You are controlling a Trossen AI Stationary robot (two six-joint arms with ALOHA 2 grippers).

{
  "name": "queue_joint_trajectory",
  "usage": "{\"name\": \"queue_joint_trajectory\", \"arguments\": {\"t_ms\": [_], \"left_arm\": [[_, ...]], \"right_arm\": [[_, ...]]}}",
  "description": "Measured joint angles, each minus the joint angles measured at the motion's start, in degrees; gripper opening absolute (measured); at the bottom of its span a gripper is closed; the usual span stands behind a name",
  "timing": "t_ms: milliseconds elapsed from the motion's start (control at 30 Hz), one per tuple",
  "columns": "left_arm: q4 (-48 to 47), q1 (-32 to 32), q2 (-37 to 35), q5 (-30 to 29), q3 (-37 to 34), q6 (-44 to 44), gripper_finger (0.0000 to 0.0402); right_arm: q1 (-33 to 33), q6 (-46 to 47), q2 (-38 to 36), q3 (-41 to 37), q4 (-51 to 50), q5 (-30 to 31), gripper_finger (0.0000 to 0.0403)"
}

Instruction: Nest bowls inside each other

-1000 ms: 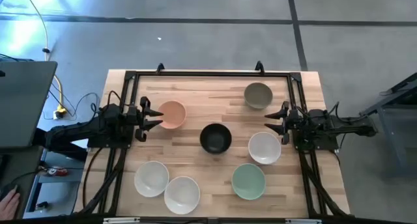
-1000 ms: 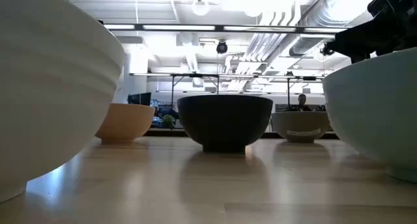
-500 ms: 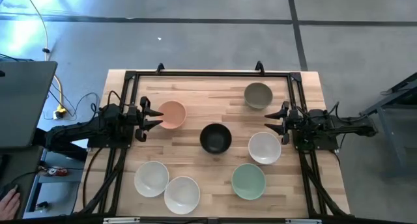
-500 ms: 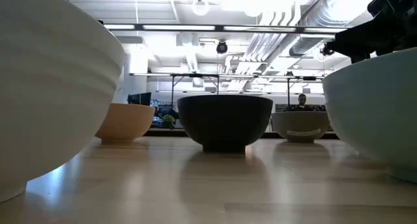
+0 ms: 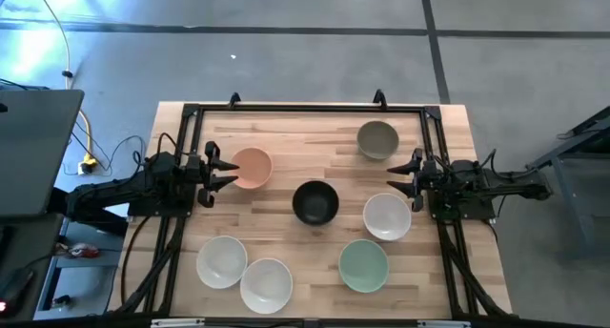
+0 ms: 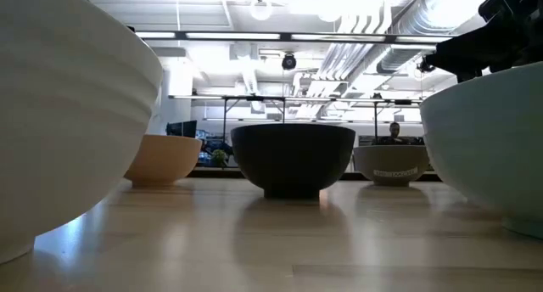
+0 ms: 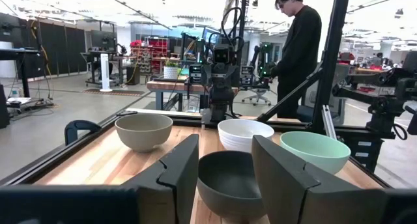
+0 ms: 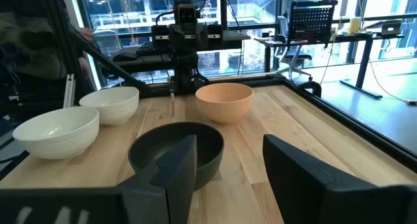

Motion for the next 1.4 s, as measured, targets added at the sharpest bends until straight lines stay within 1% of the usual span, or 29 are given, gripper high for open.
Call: {"name": "queue_joint_trajectory", "arguments": {"t_ms": [1267,1400], "left_arm": [[0.00,0.00,-0.01,0.01,-0.02,0.00,0.0133],[0.02,-0.02,0.00,-1.37,-0.02,0.00,0.0133]], "right_arm": [[0.02,0.01,0.00,0.01,0.01,-0.01,0.0170],[0.00,0.00,0.00,0.01,0.00,0.00,0.0170]]}}
